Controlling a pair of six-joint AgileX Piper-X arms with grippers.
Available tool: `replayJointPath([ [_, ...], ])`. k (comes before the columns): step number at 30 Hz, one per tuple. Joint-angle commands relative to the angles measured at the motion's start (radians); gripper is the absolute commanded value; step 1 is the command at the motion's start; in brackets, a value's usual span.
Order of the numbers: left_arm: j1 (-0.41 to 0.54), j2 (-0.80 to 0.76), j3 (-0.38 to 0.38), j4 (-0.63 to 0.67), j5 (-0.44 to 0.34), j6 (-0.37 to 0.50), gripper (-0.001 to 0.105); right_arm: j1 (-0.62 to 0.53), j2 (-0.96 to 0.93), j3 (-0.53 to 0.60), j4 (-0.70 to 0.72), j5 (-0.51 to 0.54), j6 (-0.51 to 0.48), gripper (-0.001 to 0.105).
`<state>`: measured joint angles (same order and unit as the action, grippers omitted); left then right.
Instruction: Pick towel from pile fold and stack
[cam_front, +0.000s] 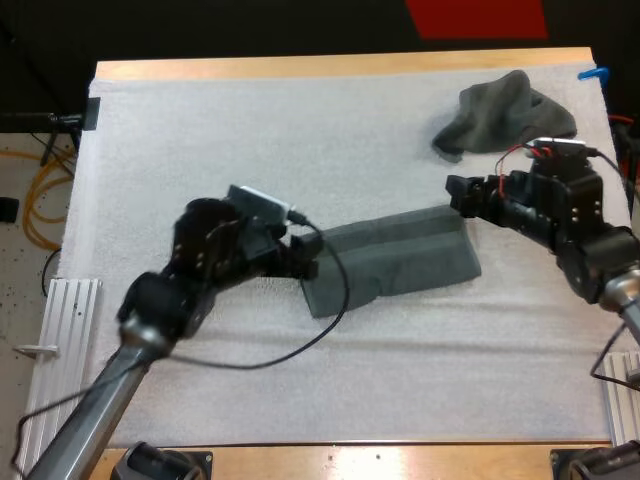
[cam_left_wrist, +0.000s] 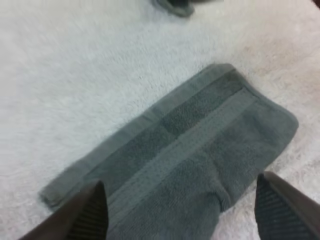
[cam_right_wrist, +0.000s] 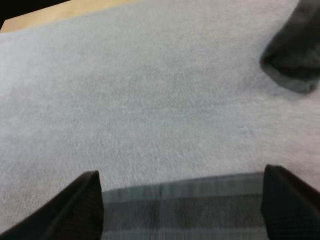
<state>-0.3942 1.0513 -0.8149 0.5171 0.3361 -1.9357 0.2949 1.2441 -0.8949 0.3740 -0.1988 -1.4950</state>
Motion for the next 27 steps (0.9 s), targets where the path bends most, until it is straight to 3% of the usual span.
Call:
replayJointPath([
  [1, 0.002, -0.055, -0.006, 0.036, -0.020, 0.004, 0.061, -0.001, -0.031, -0.022, 0.056, 0.012, -0.013, 0.064],
  [14, 0.002, -0.473, -0.006, 0.341, -0.038, -0.087, 0.061, -0.001, -0.277, -0.062, 0.371, 0.091, -0.057, 0.064],
  [22, 0.002, -0.532, -0.006, 0.410, -0.038, -0.109, 0.061, -0.010, -0.255, -0.066, 0.431, 0.134, -0.063, 0.064],
  [27, 0.002, -0.532, -0.006, 0.413, -0.038, -0.109, 0.061, -0.113, -0.137, -0.084, 0.431, 0.059, -0.087, 0.064],
])
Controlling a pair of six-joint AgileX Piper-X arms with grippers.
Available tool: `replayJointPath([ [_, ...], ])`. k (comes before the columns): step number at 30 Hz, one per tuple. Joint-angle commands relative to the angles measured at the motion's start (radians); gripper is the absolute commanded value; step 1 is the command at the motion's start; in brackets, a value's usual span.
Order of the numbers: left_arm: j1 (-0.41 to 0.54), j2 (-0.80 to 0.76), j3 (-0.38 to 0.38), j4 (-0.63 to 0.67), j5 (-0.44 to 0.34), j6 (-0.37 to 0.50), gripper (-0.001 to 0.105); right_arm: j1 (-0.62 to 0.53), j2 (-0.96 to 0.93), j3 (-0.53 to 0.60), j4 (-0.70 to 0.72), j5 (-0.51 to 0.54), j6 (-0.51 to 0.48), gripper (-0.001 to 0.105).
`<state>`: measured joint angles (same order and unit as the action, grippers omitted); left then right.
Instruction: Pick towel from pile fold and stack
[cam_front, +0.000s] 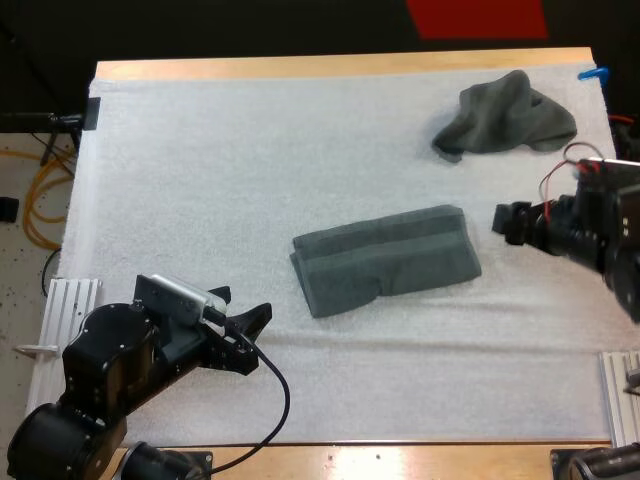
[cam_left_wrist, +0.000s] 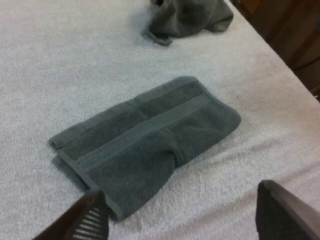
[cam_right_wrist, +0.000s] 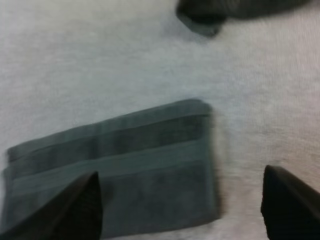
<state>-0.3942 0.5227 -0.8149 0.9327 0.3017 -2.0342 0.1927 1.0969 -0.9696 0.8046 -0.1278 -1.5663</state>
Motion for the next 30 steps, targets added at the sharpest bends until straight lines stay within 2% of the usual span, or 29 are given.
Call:
replayJointPath([
  [1, 0.002, -0.004, -0.006, -0.001, -0.001, -0.011, 0.061, -0.043, 0.035, -0.014, 0.000, -0.038, -0.026, 0.064],
  [8, 0.002, -0.004, -0.006, 0.021, 0.014, -0.011, 0.061, -0.256, 0.224, -0.028, 0.031, -0.246, -0.083, 0.063],
  [13, 0.002, -0.004, -0.006, 0.042, 0.016, -0.011, 0.061, -0.331, 0.334, -0.028, 0.048, -0.332, -0.150, 0.060],
  [25, 0.002, -0.004, -0.006, 0.042, 0.016, -0.011, 0.061, -0.340, 0.536, -0.028, 0.005, -0.356, -0.195, 0.061],
  [30, 0.002, -0.004, -0.006, 0.042, 0.016, -0.011, 0.061, -0.338, 0.593, -0.028, -0.019, -0.438, -0.188, 0.061],
])
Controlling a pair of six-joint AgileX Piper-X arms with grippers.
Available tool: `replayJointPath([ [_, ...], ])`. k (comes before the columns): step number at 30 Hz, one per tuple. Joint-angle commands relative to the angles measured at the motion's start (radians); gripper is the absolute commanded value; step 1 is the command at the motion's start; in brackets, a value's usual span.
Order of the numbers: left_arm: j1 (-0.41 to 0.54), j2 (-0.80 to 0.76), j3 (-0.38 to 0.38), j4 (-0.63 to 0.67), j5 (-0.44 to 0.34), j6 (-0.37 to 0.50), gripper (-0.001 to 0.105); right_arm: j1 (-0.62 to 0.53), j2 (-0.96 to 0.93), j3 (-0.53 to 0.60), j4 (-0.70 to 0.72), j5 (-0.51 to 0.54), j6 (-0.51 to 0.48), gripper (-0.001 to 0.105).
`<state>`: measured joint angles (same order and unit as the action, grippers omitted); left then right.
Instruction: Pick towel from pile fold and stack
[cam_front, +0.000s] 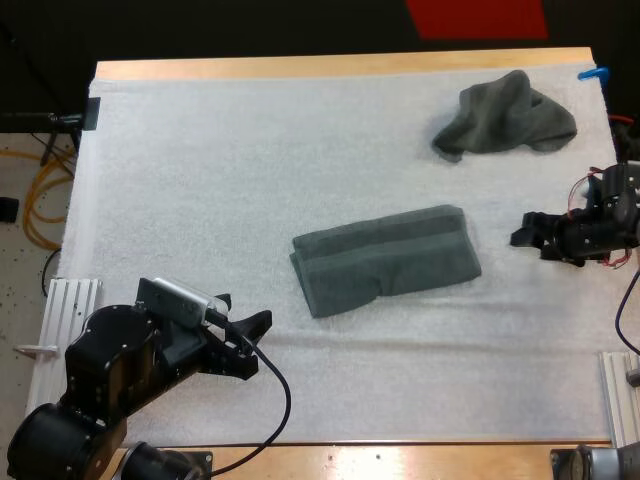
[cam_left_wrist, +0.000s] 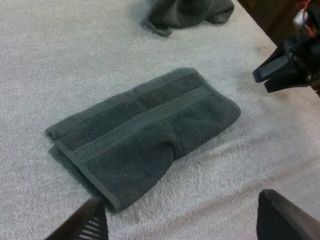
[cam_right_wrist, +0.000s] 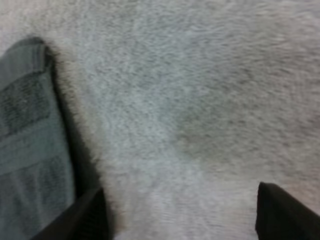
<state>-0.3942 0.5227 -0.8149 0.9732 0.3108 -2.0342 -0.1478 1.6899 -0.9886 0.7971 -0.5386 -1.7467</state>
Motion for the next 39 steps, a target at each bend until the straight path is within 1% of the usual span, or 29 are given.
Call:
replayJointPath([
  [1, 0.002, -0.004, -0.006, 0.001, 0.007, -0.011, 0.061, 0.002, 0.008, -0.009, -0.017, -0.049, -0.004, 0.061],
  [2, 0.002, -0.004, -0.006, 0.001, 0.007, -0.011, 0.061, 0.002, 0.017, -0.009, -0.023, -0.063, -0.001, 0.062],
  [6, 0.002, -0.004, -0.006, 0.001, 0.007, -0.011, 0.061, 0.002, 0.035, -0.009, -0.036, -0.067, 0.000, 0.070],
  [10, 0.002, -0.004, -0.006, 0.001, 0.007, -0.011, 0.061, 0.012, 0.043, -0.009, -0.038, -0.069, 0.000, 0.070],
  [15, 0.002, -0.004, -0.006, 0.001, 0.007, -0.011, 0.061, 0.071, 0.044, -0.009, -0.063, -0.069, 0.002, 0.070],
  [23, 0.002, -0.004, -0.006, 0.001, 0.007, -0.011, 0.061, 0.200, 0.044, -0.009, -0.144, -0.065, 0.100, 0.070],
  [27, 0.002, -0.004, -0.006, 0.001, 0.007, -0.011, 0.061, 0.235, 0.044, -0.009, -0.098, -0.064, 0.113, 0.070],
  [31, 0.002, -0.004, -0.006, 0.001, 0.010, -0.011, 0.061, 0.232, 0.044, -0.009, -0.043, 0.024, 0.110, 0.070],
  [33, 0.002, -0.004, -0.006, 0.001, 0.022, -0.011, 0.061, 0.229, 0.044, -0.009, -0.026, 0.035, 0.110, 0.070],
  [36, 0.002, -0.004, -0.006, 0.001, 0.029, -0.011, 0.061, 0.229, 0.063, -0.007, -0.019, -0.002, 0.110, 0.070],
  [39, 0.002, -0.004, -0.006, 0.001, 0.029, -0.011, 0.061, 0.232, 0.111, -0.007, -0.018, -0.074, 0.145, 0.070],
])
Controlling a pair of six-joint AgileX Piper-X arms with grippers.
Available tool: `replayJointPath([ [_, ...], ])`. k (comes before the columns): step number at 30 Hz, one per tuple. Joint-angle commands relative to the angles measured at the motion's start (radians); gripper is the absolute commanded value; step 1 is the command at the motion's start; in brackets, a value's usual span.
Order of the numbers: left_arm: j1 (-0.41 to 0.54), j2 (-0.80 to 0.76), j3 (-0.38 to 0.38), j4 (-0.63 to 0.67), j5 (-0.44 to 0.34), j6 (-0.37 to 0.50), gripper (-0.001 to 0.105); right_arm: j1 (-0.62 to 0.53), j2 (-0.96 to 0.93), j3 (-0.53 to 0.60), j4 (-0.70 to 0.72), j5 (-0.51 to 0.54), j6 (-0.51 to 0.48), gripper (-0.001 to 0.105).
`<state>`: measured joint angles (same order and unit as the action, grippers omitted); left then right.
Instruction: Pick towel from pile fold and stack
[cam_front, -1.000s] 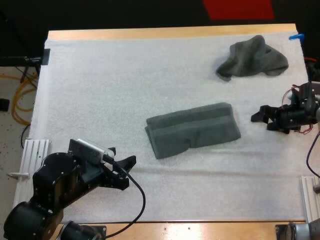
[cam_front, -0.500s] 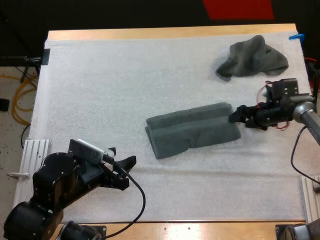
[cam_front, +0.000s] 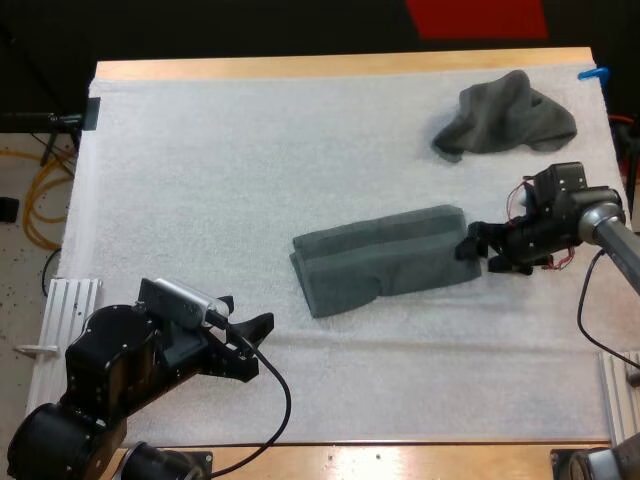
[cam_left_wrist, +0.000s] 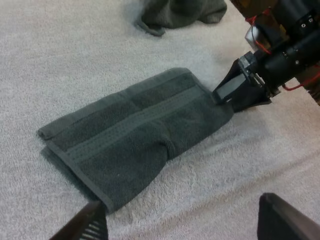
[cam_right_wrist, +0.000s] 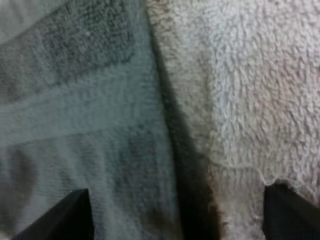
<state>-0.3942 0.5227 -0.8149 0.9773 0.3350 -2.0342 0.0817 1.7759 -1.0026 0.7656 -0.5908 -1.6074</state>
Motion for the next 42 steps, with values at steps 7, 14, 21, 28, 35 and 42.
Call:
replayJointPath([
  [7, 0.002, -0.004, -0.006, -0.003, 0.005, -0.011, 0.061, 0.005, 0.082, 0.007, 0.014, -0.137, 0.043, 0.070],
  [14, 0.002, -0.004, -0.006, -0.003, 0.005, -0.011, 0.061, 0.054, 0.090, 0.007, 0.026, -0.155, 0.060, 0.070],
  [21, 0.002, -0.004, -0.006, -0.003, 0.005, -0.011, 0.061, 0.118, 0.106, 0.002, -0.004, -0.095, 0.060, 0.070],
  [28, 0.002, -0.004, -0.006, -0.003, 0.005, -0.011, 0.061, 0.121, 0.106, 0.002, -0.024, -0.077, 0.057, 0.041],
  [35, 0.002, -0.004, -0.006, -0.003, 0.005, -0.011, 0.061, 0.121, 0.076, 0.002, -0.013, 0.025, -0.001, 0.000],
  [42, 0.002, -0.004, -0.006, -0.003, 0.005, -0.011, 0.061, 0.121, -0.038, 0.002, 0.025, 0.259, -0.073, 0.000],
])
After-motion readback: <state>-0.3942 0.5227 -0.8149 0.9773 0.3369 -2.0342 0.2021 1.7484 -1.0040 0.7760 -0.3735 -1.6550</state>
